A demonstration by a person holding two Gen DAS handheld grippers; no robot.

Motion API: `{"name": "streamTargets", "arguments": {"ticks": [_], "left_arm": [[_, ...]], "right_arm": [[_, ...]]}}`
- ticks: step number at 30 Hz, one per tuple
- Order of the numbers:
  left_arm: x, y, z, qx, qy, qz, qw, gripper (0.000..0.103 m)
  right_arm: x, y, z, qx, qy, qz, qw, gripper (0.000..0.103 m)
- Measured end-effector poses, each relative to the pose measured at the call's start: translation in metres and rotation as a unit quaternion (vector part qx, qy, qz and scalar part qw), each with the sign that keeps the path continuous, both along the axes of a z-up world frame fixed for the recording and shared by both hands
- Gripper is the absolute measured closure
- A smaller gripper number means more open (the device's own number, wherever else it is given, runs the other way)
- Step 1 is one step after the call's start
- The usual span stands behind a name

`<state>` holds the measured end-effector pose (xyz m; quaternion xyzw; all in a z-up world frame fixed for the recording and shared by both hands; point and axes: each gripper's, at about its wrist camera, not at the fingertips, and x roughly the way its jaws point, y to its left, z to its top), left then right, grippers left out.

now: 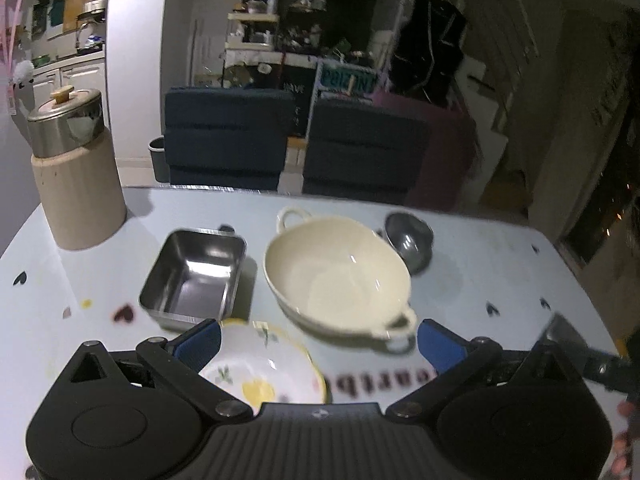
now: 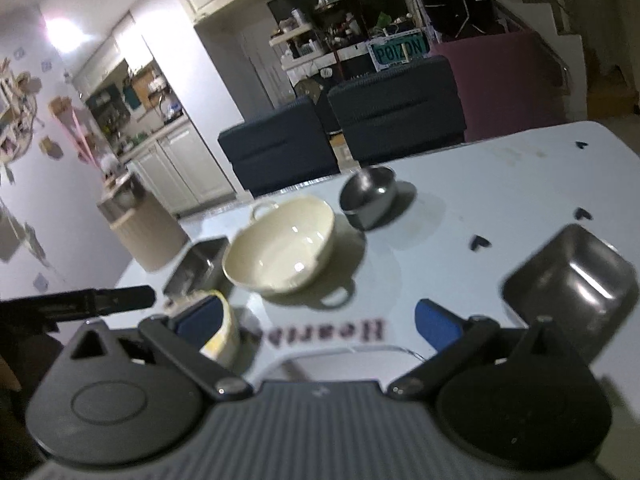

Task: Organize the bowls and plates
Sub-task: 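Move both grippers to the cream two-handled bowl, then close the left gripper on the bowl rim while the right gripper grips it too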

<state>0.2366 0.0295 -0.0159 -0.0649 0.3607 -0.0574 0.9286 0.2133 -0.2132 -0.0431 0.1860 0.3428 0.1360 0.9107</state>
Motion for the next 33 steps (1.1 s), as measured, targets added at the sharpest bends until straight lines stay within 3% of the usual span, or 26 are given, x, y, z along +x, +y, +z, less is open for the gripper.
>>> {"name": "streamTargets", "arguments": {"ticks": [6,12,19,23,27,29,30,33], "left_arm": [[0.032,0.007,-0.001,-0.013,-0.029,0.018,0.9993,0.000],[0.056,0.002,-0.014,-0.008,-0.031,0.014,0.9994,0.002],[0.080,0.003,-0.028,-0.026,-0.037,0.013,0.9989,0.012],[0.090,0.005,-0.036,-0.032,-0.036,0.015,0.9987,0.017],[0.097,0.004,-0.043,-0.031,-0.028,0.013,0.9990,0.022],[0.098,0.006,-0.046,-0.032,-0.023,0.014,0.9991,0.025],[0.099,0.007,-0.048,-0.033,-0.020,0.015,0.9991,0.027],[0.100,0.011,-0.054,-0.037,-0.010,0.023,0.9990,0.029]], "right_arm": [[0.041,0.025,-0.007,0.035,0.016,-0.027,0.999,0.000],[0.085,0.041,-0.027,0.073,0.065,-0.055,0.994,0.002],[0.119,0.049,-0.065,0.131,0.139,-0.085,0.978,0.031],[0.129,0.050,-0.092,0.172,0.175,-0.111,0.963,0.046],[0.136,0.055,-0.112,0.197,0.196,-0.127,0.952,0.052],[0.139,0.055,-0.118,0.208,0.199,-0.135,0.948,0.076],[0.139,0.055,-0.119,0.213,0.193,-0.134,0.948,0.081],[0.136,0.059,-0.114,0.188,0.181,-0.117,0.958,0.082]]}}
